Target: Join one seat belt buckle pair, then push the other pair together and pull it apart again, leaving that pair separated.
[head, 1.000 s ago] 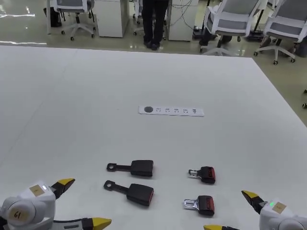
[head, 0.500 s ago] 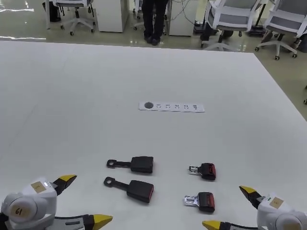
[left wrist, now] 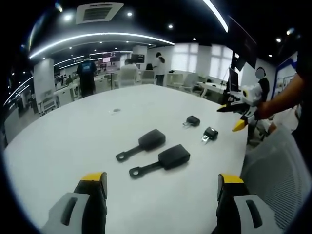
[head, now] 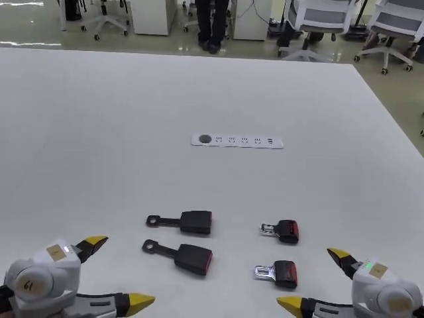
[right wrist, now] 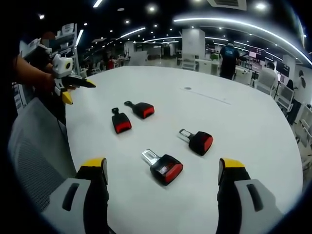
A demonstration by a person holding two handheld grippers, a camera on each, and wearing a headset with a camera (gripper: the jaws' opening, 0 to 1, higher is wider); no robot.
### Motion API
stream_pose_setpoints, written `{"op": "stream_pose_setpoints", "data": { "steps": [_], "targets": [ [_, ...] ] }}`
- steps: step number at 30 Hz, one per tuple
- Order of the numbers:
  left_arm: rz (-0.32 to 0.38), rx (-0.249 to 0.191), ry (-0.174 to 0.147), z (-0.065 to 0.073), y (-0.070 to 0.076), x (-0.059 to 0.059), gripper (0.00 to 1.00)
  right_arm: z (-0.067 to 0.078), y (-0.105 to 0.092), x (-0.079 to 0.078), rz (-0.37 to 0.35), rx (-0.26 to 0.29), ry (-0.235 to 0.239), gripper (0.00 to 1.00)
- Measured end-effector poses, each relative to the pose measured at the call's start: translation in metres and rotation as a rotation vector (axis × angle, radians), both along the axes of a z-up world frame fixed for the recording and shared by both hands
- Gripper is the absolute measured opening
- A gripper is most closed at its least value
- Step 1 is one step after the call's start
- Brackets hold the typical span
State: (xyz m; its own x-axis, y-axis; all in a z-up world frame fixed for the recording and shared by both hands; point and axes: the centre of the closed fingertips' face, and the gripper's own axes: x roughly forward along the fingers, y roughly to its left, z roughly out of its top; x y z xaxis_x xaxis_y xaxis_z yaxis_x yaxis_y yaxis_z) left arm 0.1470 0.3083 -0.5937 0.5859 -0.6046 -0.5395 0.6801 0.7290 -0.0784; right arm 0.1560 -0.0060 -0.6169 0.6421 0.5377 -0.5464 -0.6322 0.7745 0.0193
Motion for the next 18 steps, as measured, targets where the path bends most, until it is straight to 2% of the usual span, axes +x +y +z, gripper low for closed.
{"op": "stream_pose_setpoints", "data": {
  "steps": [2, 7, 18],
  "targets": [
    [-0.009, 0.010, 0.004, -0.004, 0.001, 0.002, 0.97, -0.002, 0.000, 0.001, 0.005, -0.005, 0.001, 0.95],
    [-0.015, 0.001, 0.004, -0.001, -0.008, 0.004, 0.96, -0.004, 0.001, 0.003, 0.009, -0.006, 0.009, 0.95],
    [-0.033, 0.003, 0.024, -0.009, -0.013, 0.008, 0.96, -0.013, 0.005, 0.011, 0.016, -0.005, 0.028, 0.94]
  ]
}}
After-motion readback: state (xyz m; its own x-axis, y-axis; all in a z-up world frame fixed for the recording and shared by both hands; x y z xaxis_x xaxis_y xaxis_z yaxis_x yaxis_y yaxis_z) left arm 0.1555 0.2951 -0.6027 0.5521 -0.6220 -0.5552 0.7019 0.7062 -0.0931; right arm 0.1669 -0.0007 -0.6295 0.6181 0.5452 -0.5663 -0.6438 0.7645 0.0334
